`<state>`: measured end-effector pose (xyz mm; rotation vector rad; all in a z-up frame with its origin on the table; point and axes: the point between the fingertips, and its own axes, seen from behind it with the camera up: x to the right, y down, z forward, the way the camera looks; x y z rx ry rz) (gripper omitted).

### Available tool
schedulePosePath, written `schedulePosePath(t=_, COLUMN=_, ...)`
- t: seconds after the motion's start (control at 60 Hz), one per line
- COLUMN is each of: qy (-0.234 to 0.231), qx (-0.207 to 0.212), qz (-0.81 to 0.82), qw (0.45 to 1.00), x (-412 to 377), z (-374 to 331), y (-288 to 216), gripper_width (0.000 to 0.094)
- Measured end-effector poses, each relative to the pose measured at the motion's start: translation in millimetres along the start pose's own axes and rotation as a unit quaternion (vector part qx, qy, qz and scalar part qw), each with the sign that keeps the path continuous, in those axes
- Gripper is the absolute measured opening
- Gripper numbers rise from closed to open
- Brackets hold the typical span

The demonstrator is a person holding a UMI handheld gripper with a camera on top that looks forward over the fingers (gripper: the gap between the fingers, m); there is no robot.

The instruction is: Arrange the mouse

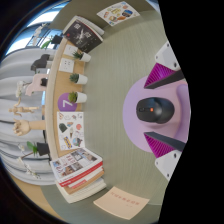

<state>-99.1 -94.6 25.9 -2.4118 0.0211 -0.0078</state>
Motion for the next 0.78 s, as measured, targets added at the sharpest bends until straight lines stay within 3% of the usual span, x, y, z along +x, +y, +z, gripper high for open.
schedulePosePath(t=0.433, qy=0.031, qx=0.085, qz=0.024, qw=0.996, x=-13, z=-190, y=-37, gripper_width=0.0863)
schedulePosePath(t=0.783, qy=0.027, qx=0.098, qz=0.015, qw=0.995, x=-52, z=-245, y=-5, gripper_width=0.0863)
